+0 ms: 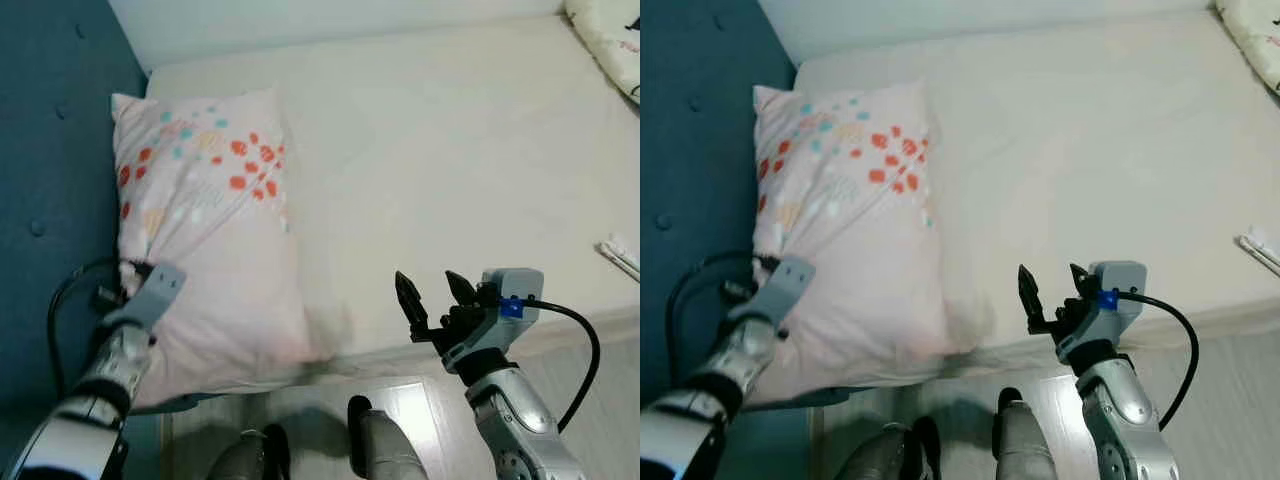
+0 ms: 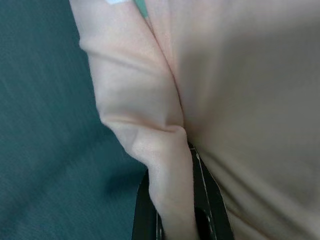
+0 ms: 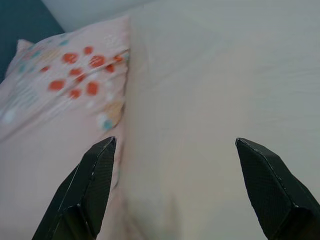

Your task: Clean up the room

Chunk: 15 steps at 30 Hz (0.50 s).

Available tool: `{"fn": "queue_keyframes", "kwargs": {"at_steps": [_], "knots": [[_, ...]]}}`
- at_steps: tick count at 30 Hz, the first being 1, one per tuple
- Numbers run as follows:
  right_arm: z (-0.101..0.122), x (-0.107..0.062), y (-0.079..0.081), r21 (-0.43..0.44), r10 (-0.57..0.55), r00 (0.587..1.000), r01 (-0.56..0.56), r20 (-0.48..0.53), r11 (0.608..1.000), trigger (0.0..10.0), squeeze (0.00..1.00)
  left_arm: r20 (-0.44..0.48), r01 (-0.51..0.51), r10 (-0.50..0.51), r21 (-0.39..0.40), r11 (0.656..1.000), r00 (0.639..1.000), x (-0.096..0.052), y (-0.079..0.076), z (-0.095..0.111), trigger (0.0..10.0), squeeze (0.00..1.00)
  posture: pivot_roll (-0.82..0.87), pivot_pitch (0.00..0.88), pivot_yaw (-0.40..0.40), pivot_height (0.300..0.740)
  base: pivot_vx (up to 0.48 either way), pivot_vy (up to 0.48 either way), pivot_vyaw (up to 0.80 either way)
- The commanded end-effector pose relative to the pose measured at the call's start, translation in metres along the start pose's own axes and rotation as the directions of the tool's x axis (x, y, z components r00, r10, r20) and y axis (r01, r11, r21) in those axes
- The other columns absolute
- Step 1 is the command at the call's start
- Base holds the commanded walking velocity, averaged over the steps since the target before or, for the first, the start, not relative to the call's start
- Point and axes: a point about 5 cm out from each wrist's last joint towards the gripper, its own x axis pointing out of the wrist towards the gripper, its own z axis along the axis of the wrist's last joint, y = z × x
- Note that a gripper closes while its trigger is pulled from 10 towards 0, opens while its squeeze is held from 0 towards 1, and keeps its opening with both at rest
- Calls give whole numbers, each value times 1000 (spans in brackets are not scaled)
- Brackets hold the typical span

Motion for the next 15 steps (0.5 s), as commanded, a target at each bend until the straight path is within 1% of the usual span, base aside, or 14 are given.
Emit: {"fn": "queue_keyframes", "kwargs": {"at_steps": [1,3,4,5,6,7,8,9,10,11,12,13,14,15], "knots": [[-10,-4,0,19,-5,999,6,-48,1000,10000,0,-179,-5,12,36,999,984,-8,6,-48,10000,0,-216,405,111,722,0,0,0],[-10,-1,0,22,2,999,-1,-47,1000,10000,0,-232,-6,13,30,1000,973,-13,10,-67,10000,0,-192,381,101,722,0,0,0],[-10,-1,0,22,2,999,-1,-47,1000,10000,0,-232,-6,13,30,1000,973,-13,10,-67,10000,0,-192,381,101,722,0,0,0],[-11,2,-2,17,4,999,-3,-52,1000,10000,0,-234,-6,6,2,1000,972,-13,11,-68,10000,0,-181,365,96,722,0,0,0],[-12,6,-3,12,5,998,-4,-55,1000,10000,0,-227,0,-10,-45,999,974,-12,10,-65,10000,0,-178,352,91,722,0,0,0],[-12,6,-3,12,5,998,-4,-55,1000,10000,0,-227,0,-10,-45,999,974,-12,10,-65,10000,0,-178,352,91,722,0,0,0],[-12,10,-4,7,8,998,-8,-56,1000,10000,0,-210,2,-28,-125,992,977,-10,9,-59,10000,0,-175,343,90,722,0,0,0],[-13,15,-4,-4,12,998,-12,-60,1000,10000,0,-159,56,-96,-242,969,983,-9,1,-48,10000,0,-172,326,84,722,0,0,0],[-12,19,-4,-8,16,998,-17,-60,1000,10000,0,-87,133,-172,-345,929,981,-9,-7,-35,10000,0,-170,310,78,722,0,0,0],[-12,19,-4,-8,16,998,-17,-60,1000,10000,0,-87,133,-172,-345,929,981,-9,-7,-35,10000,0,-170,310,78,722,0,0,0],[-12,22,-5,-10,19,998,-19,-61,1000,10000,0,-33,187,-218,-401,897,975,-9,-13,-26,10000,0,-170,305,76,722,0,0,0],[-10,26,-5,-13,22,998,-23,-55,1000,10000,0,-2,230,-257,-440,868,966,-10,-17,-22,10000,0,-170,290,74,722,0,0,0],[-9,29,-6,-13,25,999,-26,-47,1000,10000,0,10,251,-277,-449,858,961,-11,-20,-20,10000,0,-172,275,71,722,0,0,0],[-9,29,-6,-13,25,999,-26,-47,1000,10000,0,10,251,-277,-449,858,961,-11,-20,-20,10000,0,-172,275,71,722,0,0,0]]}}
